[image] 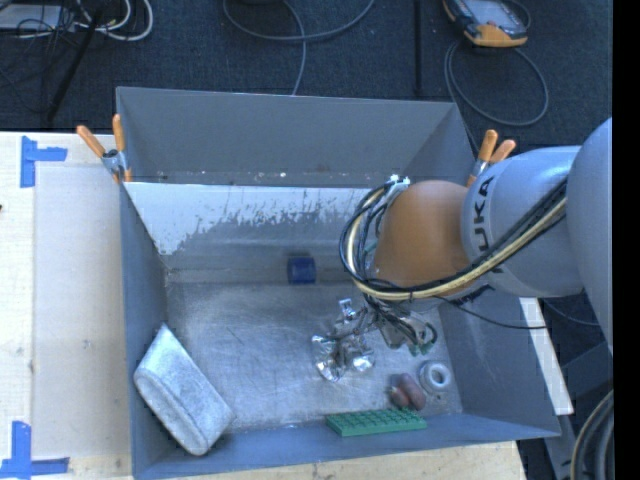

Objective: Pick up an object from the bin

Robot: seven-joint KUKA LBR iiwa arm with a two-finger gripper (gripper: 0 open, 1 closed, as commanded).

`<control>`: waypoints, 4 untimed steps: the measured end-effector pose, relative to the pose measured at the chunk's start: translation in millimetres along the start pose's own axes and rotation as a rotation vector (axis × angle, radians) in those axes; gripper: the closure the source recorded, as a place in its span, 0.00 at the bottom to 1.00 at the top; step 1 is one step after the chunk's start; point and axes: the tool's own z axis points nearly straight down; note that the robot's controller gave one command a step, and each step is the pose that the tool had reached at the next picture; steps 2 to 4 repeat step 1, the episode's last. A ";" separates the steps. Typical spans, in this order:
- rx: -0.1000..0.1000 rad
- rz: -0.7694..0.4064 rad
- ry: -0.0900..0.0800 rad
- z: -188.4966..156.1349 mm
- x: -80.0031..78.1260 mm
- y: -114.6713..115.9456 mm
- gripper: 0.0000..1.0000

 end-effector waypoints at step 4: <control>0.002 -0.211 -0.005 -165.5 26.8 -59.0 1.00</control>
Offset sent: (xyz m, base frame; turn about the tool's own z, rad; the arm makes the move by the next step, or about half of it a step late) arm -0.0132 -0.0625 0.1619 -0.2143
